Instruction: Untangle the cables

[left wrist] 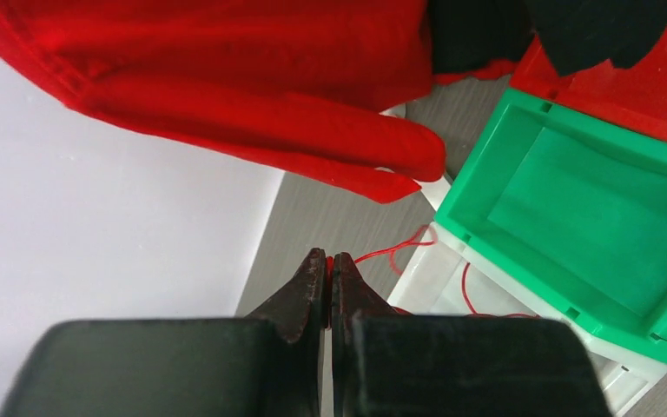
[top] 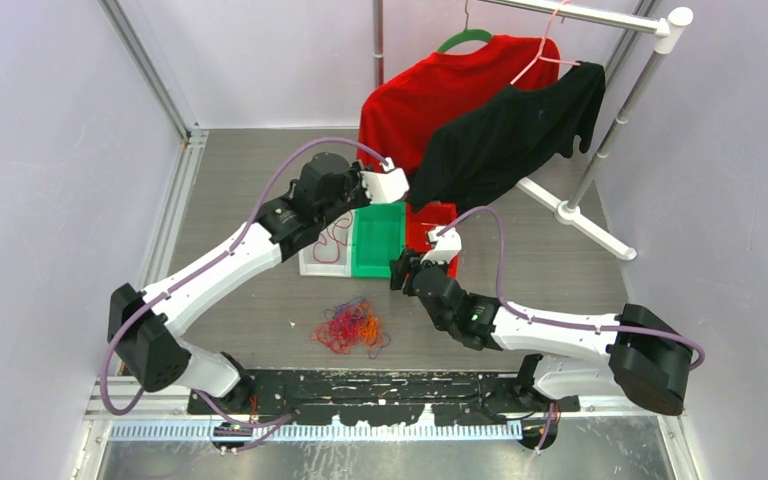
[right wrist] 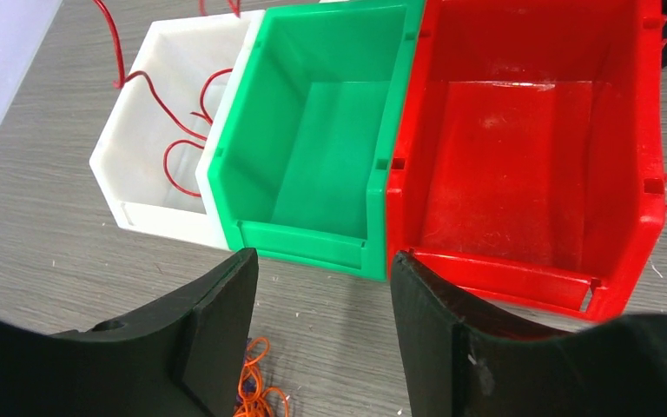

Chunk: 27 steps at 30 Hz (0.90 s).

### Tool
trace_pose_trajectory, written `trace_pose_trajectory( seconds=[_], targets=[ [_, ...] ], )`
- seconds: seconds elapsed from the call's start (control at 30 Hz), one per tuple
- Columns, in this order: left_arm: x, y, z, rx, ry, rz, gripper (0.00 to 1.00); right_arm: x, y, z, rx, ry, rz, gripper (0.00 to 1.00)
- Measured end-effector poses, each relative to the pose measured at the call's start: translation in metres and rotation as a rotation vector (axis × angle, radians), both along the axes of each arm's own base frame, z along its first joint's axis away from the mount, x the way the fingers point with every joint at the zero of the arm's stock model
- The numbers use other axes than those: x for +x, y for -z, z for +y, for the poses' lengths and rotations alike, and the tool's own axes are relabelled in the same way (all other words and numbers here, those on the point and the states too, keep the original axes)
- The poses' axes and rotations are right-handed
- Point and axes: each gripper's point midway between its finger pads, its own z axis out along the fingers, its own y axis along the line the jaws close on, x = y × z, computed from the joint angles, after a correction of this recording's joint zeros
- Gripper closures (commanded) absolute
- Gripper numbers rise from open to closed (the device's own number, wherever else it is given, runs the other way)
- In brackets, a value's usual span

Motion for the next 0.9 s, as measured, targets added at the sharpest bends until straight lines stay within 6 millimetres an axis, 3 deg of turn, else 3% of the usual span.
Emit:
trace_pose_trajectory(
  seconds=[0.27,0.53,0.77,0.9],
  targets=[
    [-0.019,-0.024,0.005,0.003,-0.002,-0.047,1.0,-0.001,-0.001,0.002,0.023,-0.007,0.008,0.38],
    [-0.029,-0.018,0.01,0.021,-0.014,-0.026,1.0,-0.003,-0.001,0.004,0.031,-0.014,0.014,0.38],
    [-0.039,-0.028,0.011,-0.001,-0.005,-0.033,1.0,-0.004,0.0,0.006,0.033,-0.023,0.018,0.38],
    [-0.041,-0.019,0.012,-0.007,-0.019,-0.001,1.0,-0.004,0.0,0.006,0.035,-0.025,0.02,0.38]
  ],
)
